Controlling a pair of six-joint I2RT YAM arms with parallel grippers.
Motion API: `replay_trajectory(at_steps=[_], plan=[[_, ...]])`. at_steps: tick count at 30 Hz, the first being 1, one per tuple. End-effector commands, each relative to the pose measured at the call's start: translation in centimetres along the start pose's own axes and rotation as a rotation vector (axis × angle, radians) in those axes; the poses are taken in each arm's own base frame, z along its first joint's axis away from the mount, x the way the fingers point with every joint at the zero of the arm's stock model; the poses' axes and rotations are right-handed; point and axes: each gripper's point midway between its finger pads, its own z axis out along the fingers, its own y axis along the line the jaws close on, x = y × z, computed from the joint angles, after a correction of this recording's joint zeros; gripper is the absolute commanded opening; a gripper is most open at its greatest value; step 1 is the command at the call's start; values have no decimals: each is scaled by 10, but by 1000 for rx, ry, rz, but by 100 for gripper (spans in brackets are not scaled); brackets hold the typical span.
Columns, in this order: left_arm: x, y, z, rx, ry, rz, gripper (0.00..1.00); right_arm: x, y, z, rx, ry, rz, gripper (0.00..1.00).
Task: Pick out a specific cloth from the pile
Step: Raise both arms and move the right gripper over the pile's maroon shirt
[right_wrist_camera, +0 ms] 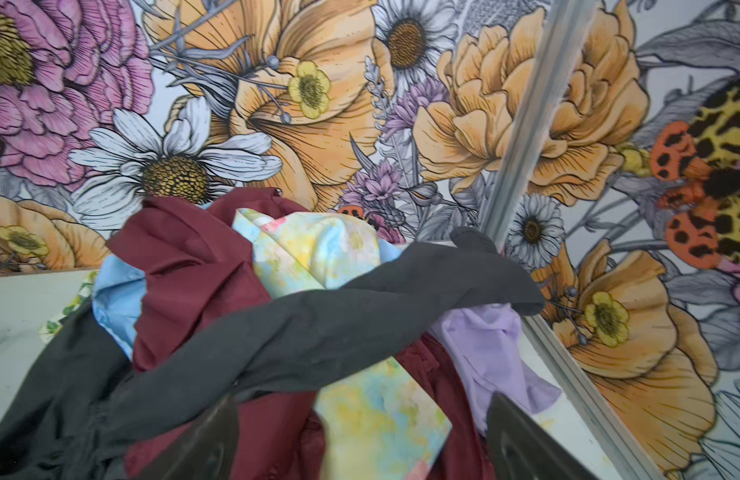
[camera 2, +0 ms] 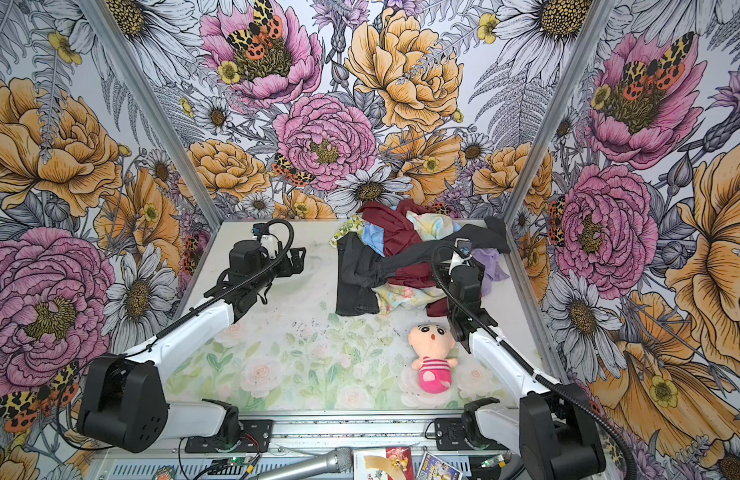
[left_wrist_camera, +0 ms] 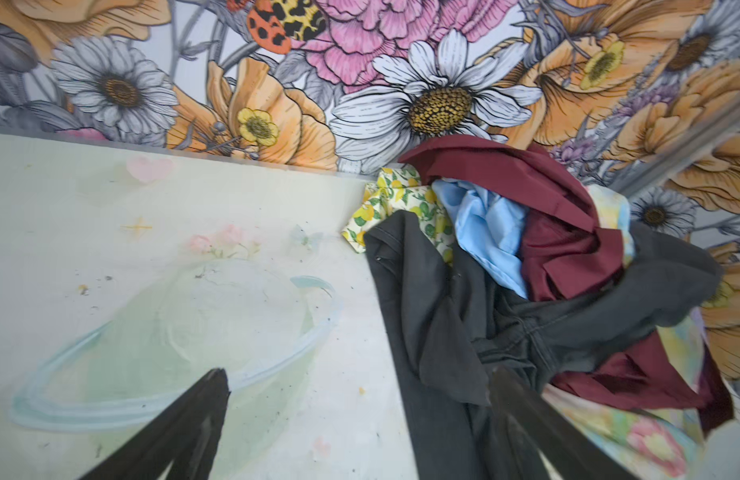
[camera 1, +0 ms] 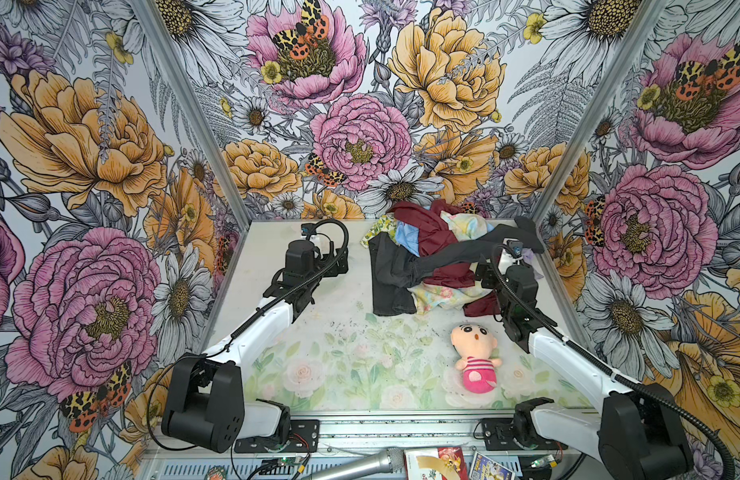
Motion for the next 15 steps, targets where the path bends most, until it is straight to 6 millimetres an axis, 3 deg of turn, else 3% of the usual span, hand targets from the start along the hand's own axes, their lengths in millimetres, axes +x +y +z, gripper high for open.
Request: replay_trajectory(at_steps=[1,5,7,11,15], plan=[[14,-33,2,135,106,-15,99,21,33,2,-74,183,-21,90],[16,-49,1,195,155,-42,99,8,89,7,-188,197,-28,86],[12,-47,-1,185,160,-47,99,2,113,13,-215,203,-30,84],[-1,-27,-6,128,137,-88,99,-1,161,31,-258,223,-33,78],[-17,5,-7,74,90,-187,99,8,202,50,-283,259,-45,73]])
